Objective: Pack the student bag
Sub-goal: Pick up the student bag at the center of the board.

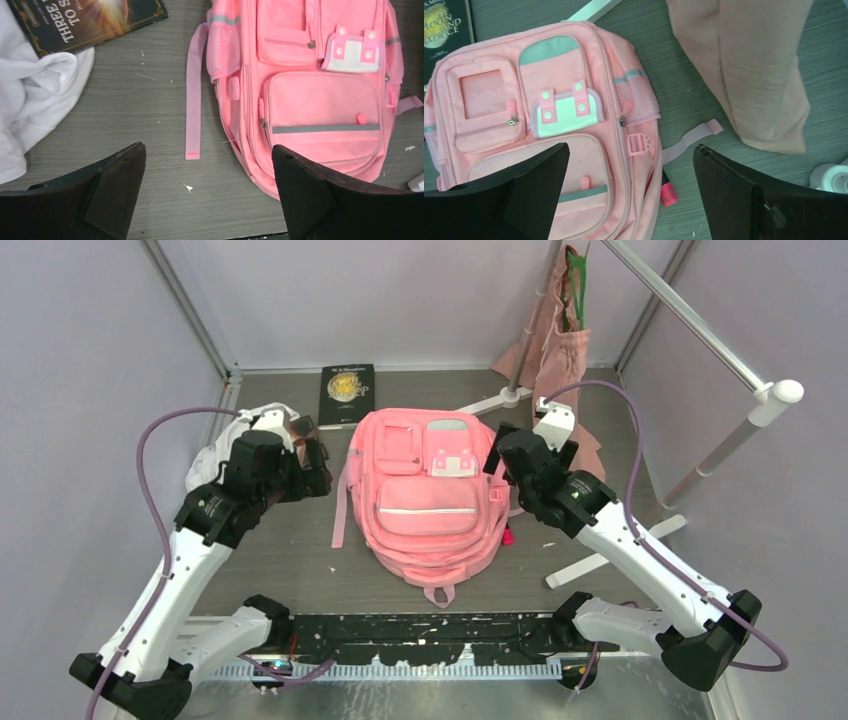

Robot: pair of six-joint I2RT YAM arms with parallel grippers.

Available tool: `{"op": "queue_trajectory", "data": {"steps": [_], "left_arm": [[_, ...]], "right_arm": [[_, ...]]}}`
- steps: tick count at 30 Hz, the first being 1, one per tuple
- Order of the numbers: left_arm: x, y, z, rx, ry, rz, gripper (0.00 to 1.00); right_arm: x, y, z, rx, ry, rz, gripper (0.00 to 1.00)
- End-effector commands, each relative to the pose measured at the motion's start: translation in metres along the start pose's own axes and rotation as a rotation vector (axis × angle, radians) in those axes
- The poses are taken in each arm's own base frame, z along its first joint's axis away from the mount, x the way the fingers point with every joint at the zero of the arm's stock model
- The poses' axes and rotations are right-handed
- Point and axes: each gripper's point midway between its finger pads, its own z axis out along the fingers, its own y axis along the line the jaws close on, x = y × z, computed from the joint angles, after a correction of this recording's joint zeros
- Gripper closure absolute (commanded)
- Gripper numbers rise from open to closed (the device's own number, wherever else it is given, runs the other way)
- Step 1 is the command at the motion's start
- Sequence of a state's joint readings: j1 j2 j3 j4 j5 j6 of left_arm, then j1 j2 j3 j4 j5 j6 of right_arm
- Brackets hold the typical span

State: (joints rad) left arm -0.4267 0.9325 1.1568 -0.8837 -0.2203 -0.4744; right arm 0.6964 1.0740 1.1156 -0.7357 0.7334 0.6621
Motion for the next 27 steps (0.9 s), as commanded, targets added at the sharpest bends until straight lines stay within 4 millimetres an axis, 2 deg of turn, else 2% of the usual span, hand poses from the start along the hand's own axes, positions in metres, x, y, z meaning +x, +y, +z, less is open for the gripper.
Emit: {"op": "queue_trajectory", "data": {"steps": [1, 7, 11, 13, 18, 21, 24, 27], "left_arm": [[0.012, -0.014, 0.004, 0.104, 0.003, -0.001, 0.04], [0.057, 0.002, 0.034, -0.015, 0.163, -0.078, 0.06], [0.092, 0.000, 0.045, -0.024, 0.306, -0.111, 0.04], [0.104, -0.009, 0.047, 0.027, 0.333, -0.157, 0.02], [0.131, -0.050, 0.056, 0.240, 0.335, -0.399, 0.00], [0.143, -0.065, 0.060, 0.274, 0.304, -0.377, 0.00], [0.145, -0.088, 0.063, 0.356, 0.283, -0.359, 0.00], [0.149, -0.093, 0.074, 0.385, 0.249, -0.402, 0.03]], "right_arm": [[0.002, 0.018, 0.000, -0.078, 0.013, 0.039, 0.00], [0.026, 0.034, 0.006, -0.128, 0.104, 0.067, 0.00], [0.042, 0.049, 0.008, -0.188, 0.159, 0.080, 0.00], [0.044, 0.050, 0.011, -0.185, 0.164, 0.077, 0.00], [0.049, 0.049, 0.015, -0.172, 0.174, 0.058, 0.00], [0.055, 0.050, 0.017, -0.168, 0.188, 0.051, 0.00], [0.060, 0.054, 0.018, -0.193, 0.199, 0.045, 0.00], [0.063, 0.057, 0.018, -0.209, 0.211, 0.033, 0.00]]}}
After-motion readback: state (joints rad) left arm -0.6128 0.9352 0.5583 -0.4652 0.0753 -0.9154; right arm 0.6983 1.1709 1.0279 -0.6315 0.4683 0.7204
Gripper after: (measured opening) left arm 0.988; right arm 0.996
